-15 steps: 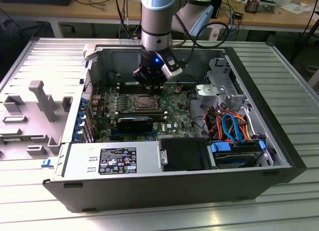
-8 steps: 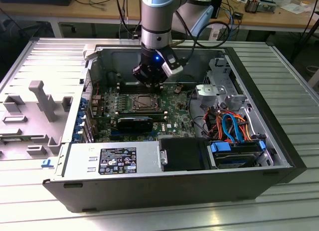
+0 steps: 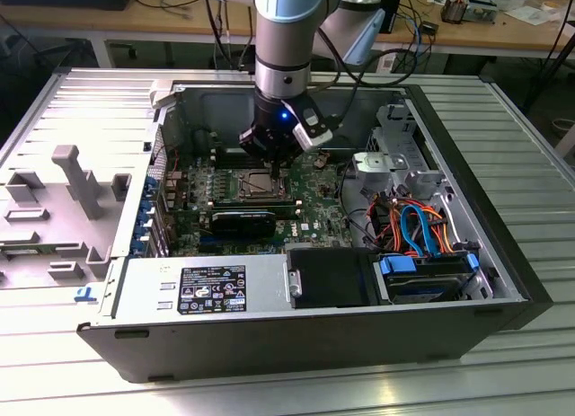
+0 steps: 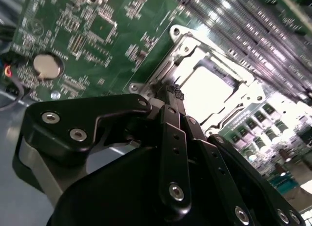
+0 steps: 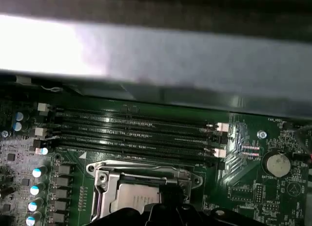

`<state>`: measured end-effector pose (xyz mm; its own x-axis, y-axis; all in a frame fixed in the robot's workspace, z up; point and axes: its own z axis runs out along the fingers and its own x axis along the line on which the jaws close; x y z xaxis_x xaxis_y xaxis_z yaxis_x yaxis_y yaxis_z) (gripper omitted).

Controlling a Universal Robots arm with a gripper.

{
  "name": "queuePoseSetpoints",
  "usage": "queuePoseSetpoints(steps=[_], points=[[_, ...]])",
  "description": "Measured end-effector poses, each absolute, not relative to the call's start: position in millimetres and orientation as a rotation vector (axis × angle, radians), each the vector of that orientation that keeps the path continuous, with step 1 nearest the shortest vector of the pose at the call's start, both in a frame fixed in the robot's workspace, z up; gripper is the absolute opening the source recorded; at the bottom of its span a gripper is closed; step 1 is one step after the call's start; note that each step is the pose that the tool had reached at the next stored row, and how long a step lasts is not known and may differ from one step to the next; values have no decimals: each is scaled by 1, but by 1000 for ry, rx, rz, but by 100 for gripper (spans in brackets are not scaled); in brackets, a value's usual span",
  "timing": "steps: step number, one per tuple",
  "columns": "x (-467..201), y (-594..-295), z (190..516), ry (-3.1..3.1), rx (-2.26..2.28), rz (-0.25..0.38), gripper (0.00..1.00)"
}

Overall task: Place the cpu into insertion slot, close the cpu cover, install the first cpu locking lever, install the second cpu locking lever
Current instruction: 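Install the first cpu locking lever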

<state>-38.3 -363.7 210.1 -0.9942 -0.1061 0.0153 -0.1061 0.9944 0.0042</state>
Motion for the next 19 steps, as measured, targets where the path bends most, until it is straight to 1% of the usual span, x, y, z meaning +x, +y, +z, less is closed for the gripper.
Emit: queuePoseSetpoints(steps=[6,10,19], points=[[-38,-376,210,-3123,128,-5,11],[-38,-377,221,-3124,119,-6,11],[-38,-377,232,-3124,118,-7,11]])
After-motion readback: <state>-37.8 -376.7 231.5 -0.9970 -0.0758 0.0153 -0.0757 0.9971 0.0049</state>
